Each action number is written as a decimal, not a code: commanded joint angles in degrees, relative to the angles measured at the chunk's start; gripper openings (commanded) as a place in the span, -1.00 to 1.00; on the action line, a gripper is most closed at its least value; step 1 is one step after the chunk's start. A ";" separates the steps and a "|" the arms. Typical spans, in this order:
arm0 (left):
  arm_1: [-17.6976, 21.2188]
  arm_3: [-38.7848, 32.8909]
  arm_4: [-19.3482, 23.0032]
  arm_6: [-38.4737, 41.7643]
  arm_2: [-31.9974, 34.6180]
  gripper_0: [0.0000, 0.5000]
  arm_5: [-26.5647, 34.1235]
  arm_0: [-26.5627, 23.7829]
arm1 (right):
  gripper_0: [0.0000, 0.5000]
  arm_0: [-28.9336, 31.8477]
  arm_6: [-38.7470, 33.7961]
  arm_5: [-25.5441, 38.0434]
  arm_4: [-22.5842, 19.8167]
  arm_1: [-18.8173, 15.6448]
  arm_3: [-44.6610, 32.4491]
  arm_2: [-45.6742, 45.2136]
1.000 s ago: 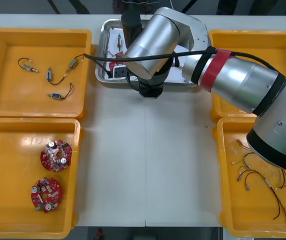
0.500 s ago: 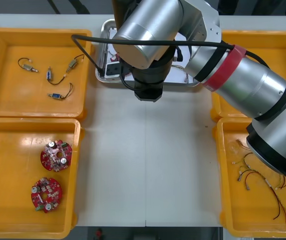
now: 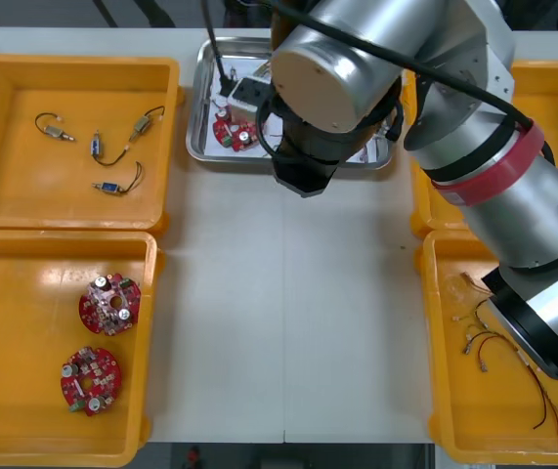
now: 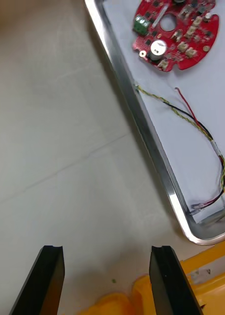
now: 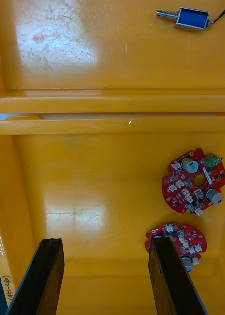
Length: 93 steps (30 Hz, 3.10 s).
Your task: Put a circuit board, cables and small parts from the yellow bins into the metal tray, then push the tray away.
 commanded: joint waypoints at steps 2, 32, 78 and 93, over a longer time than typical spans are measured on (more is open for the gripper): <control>0.15 -1.59 0.41 -2.17 1.72 1.00 -0.57 1.25 | 1.00 6.09 -6.84 0.39 -2.11 -2.91 -10.19 -5.46; 0.15 -1.59 0.41 -2.17 1.72 1.00 -0.57 1.25 | 1.00 40.89 -35.75 0.39 -18.72 -26.38 -35.24 -33.50; 0.15 -1.59 0.41 -2.17 1.72 1.00 -0.57 1.25 | 1.00 59.00 -34.35 0.39 -26.01 -32.79 -38.66 -48.71; 0.15 -1.59 0.41 -2.17 1.72 1.00 -0.57 1.25 | 1.00 59.00 -34.35 0.39 -26.01 -32.79 -38.66 -48.71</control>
